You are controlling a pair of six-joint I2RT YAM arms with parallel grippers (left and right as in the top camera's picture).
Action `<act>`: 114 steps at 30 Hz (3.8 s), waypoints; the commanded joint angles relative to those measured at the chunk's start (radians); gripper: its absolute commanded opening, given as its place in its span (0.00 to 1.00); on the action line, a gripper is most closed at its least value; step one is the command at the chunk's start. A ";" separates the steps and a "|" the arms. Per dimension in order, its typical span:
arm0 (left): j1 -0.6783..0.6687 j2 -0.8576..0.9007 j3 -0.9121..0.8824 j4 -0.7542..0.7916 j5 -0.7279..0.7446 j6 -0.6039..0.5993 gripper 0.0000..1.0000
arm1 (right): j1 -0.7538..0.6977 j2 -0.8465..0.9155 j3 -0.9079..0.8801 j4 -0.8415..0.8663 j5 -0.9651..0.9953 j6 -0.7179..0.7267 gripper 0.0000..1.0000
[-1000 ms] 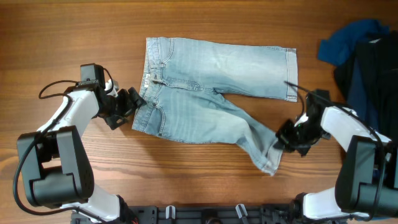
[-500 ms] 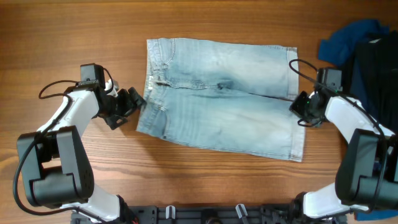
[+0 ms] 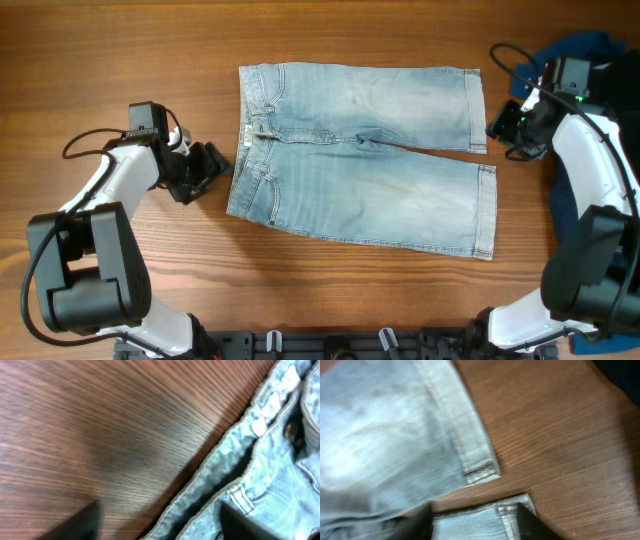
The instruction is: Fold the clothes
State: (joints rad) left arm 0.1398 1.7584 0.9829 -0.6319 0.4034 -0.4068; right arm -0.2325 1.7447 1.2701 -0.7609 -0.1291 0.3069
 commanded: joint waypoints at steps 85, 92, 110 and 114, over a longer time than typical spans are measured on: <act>-0.266 0.101 0.169 0.371 -0.146 -0.016 0.16 | 0.002 -0.032 0.027 0.000 -0.052 -0.018 1.00; -0.266 0.068 0.169 0.323 -0.293 -0.016 0.14 | 0.002 -0.032 0.027 0.001 -0.052 -0.018 1.00; -0.267 0.168 0.161 0.325 -0.144 -0.018 0.48 | 0.002 -0.032 0.027 0.001 -0.052 -0.018 1.00; -0.267 0.168 0.161 0.330 -0.142 -0.018 0.45 | 0.002 -0.032 0.027 0.001 -0.052 -0.018 1.00</act>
State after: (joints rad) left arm -0.1246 1.9156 1.1511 -0.3119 0.2222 -0.4252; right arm -0.2325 1.7340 1.2819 -0.7628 -0.1577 0.2928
